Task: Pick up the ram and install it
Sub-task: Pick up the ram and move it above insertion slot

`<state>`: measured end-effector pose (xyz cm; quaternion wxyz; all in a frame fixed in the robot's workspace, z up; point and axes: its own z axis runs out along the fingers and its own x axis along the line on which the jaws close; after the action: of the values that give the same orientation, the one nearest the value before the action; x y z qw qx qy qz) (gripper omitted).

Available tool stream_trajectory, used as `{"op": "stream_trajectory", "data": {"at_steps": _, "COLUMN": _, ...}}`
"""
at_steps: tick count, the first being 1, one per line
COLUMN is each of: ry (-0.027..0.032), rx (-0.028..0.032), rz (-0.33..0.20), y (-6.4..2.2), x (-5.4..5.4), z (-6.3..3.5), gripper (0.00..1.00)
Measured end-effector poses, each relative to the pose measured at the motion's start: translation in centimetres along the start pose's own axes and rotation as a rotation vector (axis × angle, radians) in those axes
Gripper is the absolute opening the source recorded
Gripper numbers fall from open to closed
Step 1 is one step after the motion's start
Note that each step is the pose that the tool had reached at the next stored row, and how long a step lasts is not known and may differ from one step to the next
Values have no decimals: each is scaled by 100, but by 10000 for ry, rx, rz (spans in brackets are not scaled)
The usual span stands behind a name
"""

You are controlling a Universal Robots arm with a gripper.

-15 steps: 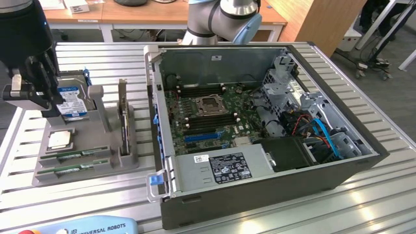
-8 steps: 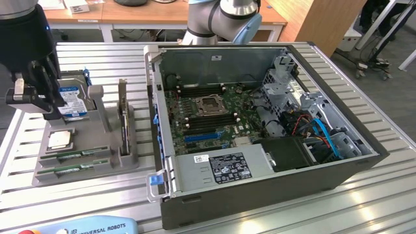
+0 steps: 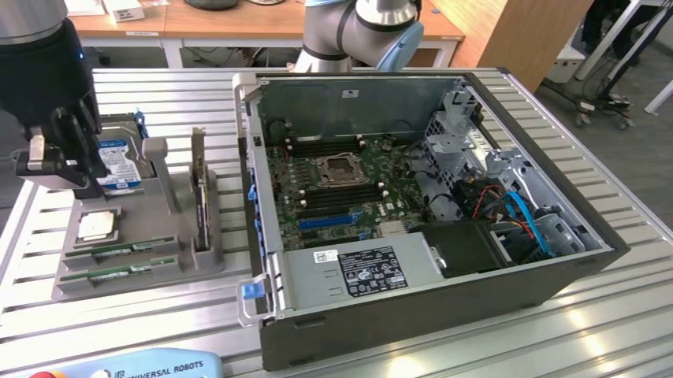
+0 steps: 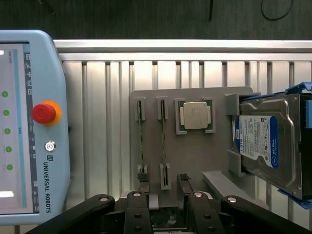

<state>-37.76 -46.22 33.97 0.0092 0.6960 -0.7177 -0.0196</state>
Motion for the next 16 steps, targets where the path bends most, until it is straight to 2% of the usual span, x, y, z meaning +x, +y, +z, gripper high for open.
{"op": "stream_trajectory", "data": {"at_steps": 16, "ry": 0, "rx": 0, "rz": 0, "y": -7, "x": 3, "z": 175, "gripper": 36}}
